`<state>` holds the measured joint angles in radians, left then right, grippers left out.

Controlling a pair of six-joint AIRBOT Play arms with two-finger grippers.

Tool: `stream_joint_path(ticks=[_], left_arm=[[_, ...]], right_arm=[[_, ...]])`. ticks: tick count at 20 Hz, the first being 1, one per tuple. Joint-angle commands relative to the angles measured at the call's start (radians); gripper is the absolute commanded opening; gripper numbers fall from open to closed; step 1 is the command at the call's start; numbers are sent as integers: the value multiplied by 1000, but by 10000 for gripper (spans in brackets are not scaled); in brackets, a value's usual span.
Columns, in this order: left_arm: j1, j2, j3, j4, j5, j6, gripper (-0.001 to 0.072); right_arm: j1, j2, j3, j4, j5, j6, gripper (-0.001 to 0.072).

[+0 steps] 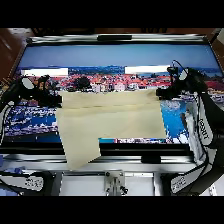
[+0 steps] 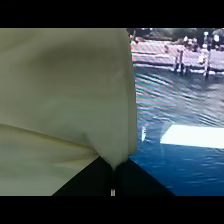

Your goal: Fold the shirts.

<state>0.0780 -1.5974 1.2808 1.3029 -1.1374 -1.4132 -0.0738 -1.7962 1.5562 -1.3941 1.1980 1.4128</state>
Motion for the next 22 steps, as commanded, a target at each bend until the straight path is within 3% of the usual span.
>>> stream_joint_path(ticks=[1, 8, 9, 10, 11, 12, 13, 15, 17, 18, 19, 20, 22], left_arm=[[-3, -14, 0, 21, -25, -24, 27], [-3, -13, 2, 21, -27, -25, 28], [-3, -13, 2, 21, -27, -25, 29], [-3, -13, 2, 21, -28, -39, 63], [-2, -11, 5, 21, -39, -71, 254], [-1, -8, 17, 23, -73, -94, 494], [5, -5, 43, 22, -131, -92, 575], [27, 14, 109, 25, -249, -89, 575], [65, 68, 130, 22, -344, -72, 573], [90, 105, 112, 13, -377, -54, 540], [118, 150, 70, -22, -390, -24, 420], [150, 210, -16, -88, -383, 8, 381], [211, 344, -264, -204, -330, 72, 390]], right_arm=[[1, -12, 0, 14, 34, 48, 62], [1, -13, 0, 51, 102, 114, 63], [1, -13, 0, 50, 112, 122, 87], [1, -13, 0, 51, 122, 123, 240], [1, -10, 1, 53, 142, 116, 458], [1, 2, 4, 53, 170, 77, 474], [0, 24, 15, 27, 200, 35, 474], [-10, 87, 45, -105, 254, 3, 474], [-68, 162, 45, -146, 316, -14, 474], [-118, 192, 41, -111, 343, -14, 474], [-180, 222, 24, -61, 370, -14, 474], [-238, 249, -3, -26, 397, -16, 474], [-348, 314, -90, 10, 402, -16, 474]])
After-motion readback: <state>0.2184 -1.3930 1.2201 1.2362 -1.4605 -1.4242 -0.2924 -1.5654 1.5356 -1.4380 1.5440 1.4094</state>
